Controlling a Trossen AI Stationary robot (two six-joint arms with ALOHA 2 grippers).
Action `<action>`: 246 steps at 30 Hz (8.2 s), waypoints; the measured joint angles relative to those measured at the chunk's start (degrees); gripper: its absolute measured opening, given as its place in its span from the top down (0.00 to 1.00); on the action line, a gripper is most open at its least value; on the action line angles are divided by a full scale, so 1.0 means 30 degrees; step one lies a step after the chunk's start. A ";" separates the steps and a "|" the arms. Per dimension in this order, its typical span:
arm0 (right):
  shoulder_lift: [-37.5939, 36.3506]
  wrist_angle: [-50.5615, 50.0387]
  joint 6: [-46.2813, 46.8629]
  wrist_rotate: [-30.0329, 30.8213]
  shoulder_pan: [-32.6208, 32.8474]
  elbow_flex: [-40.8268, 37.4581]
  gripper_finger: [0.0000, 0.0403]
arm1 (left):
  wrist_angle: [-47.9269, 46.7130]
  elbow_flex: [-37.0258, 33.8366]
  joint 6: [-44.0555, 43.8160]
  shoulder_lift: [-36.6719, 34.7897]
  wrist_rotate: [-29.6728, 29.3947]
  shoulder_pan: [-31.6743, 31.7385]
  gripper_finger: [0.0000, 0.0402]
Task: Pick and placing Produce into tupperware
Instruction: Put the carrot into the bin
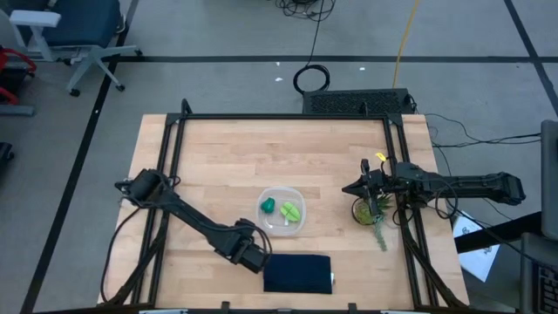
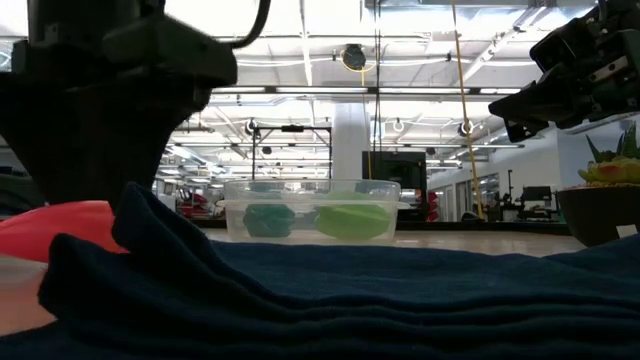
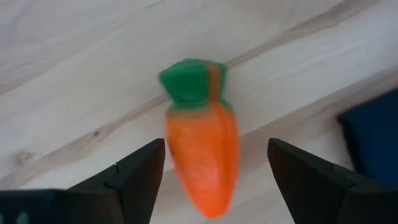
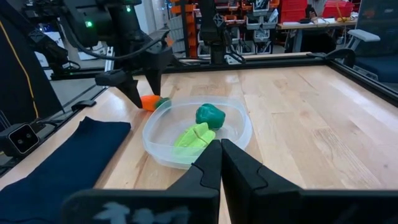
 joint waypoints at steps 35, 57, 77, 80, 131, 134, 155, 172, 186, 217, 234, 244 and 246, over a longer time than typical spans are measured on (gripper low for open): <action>0.0007 0.0000 0.0221 -0.0002 -0.0003 0.0000 1.00 | 0.1145 0.0007 0.8179 0.0778 0.0908 0.0240 0.59; 0.0007 0.0007 0.0498 -0.0003 -0.0003 0.0000 1.00 | 0.0006 0.0015 0.9335 -0.2101 -0.2101 0.0295 0.61; 0.0005 0.0284 0.1564 0.0000 0.0003 0.0000 1.00 | -0.1116 0.0029 1.4244 -0.7089 -0.7695 -0.0197 0.60; 0.0007 0.0484 0.1391 0.0000 0.0005 0.0000 1.00 | -0.1465 0.0029 1.4811 -0.7676 -0.8033 -0.0197 0.61; 0.0044 0.1848 0.0352 0.0007 -0.0003 0.0000 1.00 | 1.6077 -0.6062 2.5738 -0.6719 -0.0659 0.7540 0.59; 0.0111 0.1827 0.0347 0.0020 -0.0003 0.0000 1.00 | 1.6181 -0.6119 2.5730 -0.6414 0.0116 0.7408 0.59; 0.0743 0.1785 0.0003 0.0066 -0.0003 -0.0007 1.00 | 1.5401 -0.6084 2.8075 -0.5189 0.0969 0.6739 0.59; 0.0743 0.1785 0.0134 0.0066 -0.0003 -0.0007 1.00 | 1.5073 -0.6084 2.3870 -0.5189 -0.1863 0.5935 0.59; 0.0758 0.1743 0.0112 0.0060 -0.0003 -0.0007 1.00 | 1.5941 -0.6069 2.1776 -0.3035 -0.3624 0.5039 0.59; 0.0758 0.1723 -0.0012 0.0066 -0.0003 -0.0007 1.00 | 1.4289 -0.6076 2.6930 -0.2828 -0.0416 0.5927 0.59; 0.0758 0.1711 -0.0012 0.0066 -0.0003 -0.0007 1.00 | 1.4199 -0.6076 2.6761 -0.2828 0.2045 0.7002 0.59; 0.0758 0.1705 -0.0012 0.0066 -0.0003 -0.0007 1.00 | 1.4221 -0.6076 2.8613 -0.2828 0.1906 0.7009 0.59; 0.0758 0.1705 -0.0012 0.0059 -0.0003 -0.0007 1.00 | 1.4228 -0.6076 2.8985 -0.2828 0.1899 0.7019 0.59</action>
